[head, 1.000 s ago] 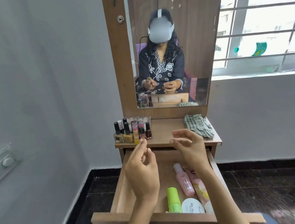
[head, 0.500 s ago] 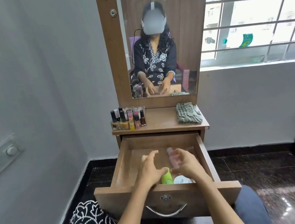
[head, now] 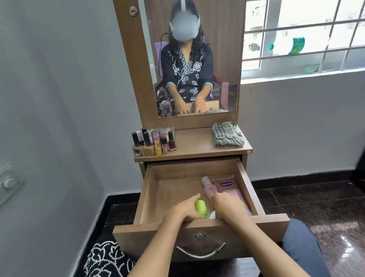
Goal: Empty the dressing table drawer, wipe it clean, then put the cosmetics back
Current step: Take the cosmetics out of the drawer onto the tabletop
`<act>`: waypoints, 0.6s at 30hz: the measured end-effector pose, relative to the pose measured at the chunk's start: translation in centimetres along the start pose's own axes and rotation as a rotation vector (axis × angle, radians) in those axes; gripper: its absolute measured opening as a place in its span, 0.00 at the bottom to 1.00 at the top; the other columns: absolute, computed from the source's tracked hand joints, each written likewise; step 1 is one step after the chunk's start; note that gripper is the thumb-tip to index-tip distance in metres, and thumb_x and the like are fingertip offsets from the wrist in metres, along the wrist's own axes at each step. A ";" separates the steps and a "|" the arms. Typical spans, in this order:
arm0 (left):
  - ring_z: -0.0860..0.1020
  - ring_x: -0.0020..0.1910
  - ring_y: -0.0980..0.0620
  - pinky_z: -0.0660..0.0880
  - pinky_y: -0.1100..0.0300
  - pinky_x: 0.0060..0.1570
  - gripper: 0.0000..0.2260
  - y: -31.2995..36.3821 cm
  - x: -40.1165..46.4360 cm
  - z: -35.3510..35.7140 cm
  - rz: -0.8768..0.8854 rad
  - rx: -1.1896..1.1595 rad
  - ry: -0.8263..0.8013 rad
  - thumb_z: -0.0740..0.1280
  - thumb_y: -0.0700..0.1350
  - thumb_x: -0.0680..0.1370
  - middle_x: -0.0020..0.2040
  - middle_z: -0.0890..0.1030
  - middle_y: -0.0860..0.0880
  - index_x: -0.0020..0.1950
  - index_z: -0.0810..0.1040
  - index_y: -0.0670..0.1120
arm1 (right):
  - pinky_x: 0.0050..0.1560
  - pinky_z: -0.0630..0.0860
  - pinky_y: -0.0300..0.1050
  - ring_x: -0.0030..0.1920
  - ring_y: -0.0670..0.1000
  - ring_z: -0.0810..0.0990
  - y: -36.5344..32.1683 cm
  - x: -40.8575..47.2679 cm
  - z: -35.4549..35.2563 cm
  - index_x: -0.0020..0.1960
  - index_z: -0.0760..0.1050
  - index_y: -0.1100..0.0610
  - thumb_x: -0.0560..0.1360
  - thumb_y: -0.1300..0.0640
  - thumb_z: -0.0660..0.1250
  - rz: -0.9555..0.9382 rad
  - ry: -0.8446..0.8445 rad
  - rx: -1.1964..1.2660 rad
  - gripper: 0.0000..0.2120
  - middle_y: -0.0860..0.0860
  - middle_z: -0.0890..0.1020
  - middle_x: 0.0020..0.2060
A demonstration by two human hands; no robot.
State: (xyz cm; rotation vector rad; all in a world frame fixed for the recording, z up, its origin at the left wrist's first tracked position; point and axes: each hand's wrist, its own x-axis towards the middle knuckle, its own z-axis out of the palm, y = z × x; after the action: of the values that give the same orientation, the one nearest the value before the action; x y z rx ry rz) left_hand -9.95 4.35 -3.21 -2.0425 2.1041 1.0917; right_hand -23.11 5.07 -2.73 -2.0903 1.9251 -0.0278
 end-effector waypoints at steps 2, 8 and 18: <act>0.63 0.73 0.47 0.61 0.61 0.67 0.38 0.1 0.1 0.1 0.000 0.012 -0.012 0.68 0.47 0.76 0.76 0.59 0.46 0.78 0.47 0.49 | 0.61 0.70 0.49 0.64 0.58 0.74 -0.1 -0.1 -0.1 0.75 0.58 0.52 0.77 0.63 0.53 -0.030 -0.028 0.005 0.26 0.57 0.75 0.64; 0.67 0.70 0.46 0.64 0.57 0.67 0.35 0.1 0.2 0.3 0.002 0.020 -0.009 0.68 0.47 0.75 0.74 0.64 0.45 0.77 0.53 0.47 | 0.62 0.70 0.49 0.67 0.57 0.72 -0.9 0.1 0.1 0.74 0.61 0.56 0.79 0.62 0.53 -0.018 -0.052 -0.132 0.23 0.56 0.74 0.66; 0.72 0.63 0.43 0.68 0.57 0.59 0.31 0.0 -0.1 0.5 -0.013 -0.040 0.026 0.69 0.44 0.74 0.66 0.71 0.42 0.72 0.58 0.46 | 0.61 0.72 0.47 0.65 0.57 0.74 -1.5 -0.3 0.0 0.66 0.71 0.60 0.80 0.62 0.53 -0.086 -0.023 -0.266 0.17 0.57 0.76 0.64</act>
State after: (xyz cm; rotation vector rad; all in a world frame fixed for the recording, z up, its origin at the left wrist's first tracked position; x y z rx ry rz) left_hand -10.12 4.66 -3.56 -2.0965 2.0947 1.1203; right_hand -21.69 5.49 -2.37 -2.3289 1.9128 0.2460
